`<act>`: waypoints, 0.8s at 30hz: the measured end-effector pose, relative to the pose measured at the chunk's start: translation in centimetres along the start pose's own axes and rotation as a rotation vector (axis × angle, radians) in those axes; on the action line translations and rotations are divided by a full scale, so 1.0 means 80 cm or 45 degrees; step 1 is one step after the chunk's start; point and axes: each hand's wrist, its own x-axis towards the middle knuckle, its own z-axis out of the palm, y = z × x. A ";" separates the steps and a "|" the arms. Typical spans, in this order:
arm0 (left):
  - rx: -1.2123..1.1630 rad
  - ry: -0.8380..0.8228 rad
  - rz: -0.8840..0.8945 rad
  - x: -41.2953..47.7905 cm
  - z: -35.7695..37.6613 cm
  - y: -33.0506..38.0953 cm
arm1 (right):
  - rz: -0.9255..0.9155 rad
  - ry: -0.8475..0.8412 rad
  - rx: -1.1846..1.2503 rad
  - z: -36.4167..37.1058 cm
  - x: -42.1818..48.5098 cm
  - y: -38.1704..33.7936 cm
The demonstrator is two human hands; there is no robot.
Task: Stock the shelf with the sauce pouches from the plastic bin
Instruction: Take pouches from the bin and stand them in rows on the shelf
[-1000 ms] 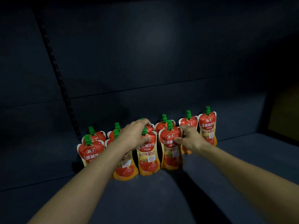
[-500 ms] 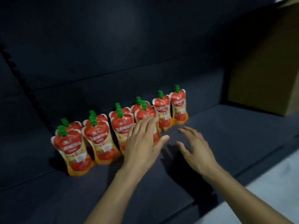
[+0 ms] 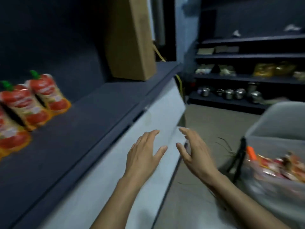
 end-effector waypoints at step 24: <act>0.019 -1.109 0.520 0.151 0.489 0.439 | 1.289 -0.007 0.107 -0.334 -0.119 0.548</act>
